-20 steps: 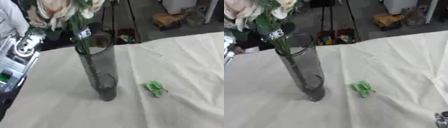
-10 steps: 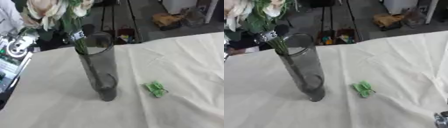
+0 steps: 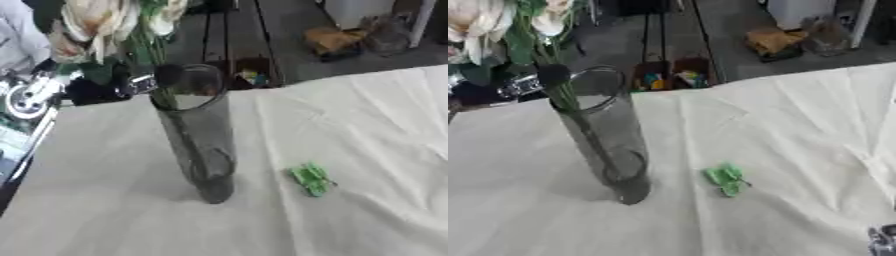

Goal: Arrange flowers into the vase.

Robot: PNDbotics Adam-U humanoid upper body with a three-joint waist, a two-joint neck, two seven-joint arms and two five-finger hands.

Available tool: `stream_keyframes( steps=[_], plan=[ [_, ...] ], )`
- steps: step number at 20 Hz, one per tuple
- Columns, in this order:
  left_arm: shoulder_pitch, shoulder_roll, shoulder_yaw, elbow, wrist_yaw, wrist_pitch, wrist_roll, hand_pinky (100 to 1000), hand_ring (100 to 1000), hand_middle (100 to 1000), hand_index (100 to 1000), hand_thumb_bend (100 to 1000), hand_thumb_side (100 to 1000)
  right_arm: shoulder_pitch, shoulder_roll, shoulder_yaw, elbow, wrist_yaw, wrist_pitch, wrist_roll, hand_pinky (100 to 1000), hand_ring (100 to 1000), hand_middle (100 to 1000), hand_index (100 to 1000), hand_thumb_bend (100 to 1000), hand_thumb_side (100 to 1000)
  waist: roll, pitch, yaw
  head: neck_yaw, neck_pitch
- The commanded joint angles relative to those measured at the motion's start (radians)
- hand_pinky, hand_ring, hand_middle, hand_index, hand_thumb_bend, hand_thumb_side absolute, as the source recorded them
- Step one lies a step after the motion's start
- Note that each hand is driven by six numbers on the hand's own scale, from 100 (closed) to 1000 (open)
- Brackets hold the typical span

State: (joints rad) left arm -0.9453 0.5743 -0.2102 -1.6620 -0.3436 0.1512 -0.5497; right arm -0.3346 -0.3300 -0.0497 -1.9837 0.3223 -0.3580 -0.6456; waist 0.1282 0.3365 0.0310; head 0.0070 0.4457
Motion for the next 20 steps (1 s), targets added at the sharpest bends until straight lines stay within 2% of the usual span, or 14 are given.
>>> stream_keyframes(
  steps=[1,20],
  plan=[
    [-0.008,0.042,0.021,-0.009,0.010,0.000,-0.014,1000,1000,1000,1000,706,1000,-0.007,-0.016,-0.007,-0.016,-0.004,0.000,0.002,674,672,460,691,100,946,-0.007,-0.017,0.000,-0.002,-0.012],
    [0.033,0.077,0.048,-0.011,0.010,0.003,-0.013,1000,1000,1000,1000,693,1000,-0.005,-0.016,-0.009,-0.016,-0.003,0.003,0.001,675,674,460,692,100,946,-0.008,-0.015,0.005,-0.006,-0.015]
  ],
)
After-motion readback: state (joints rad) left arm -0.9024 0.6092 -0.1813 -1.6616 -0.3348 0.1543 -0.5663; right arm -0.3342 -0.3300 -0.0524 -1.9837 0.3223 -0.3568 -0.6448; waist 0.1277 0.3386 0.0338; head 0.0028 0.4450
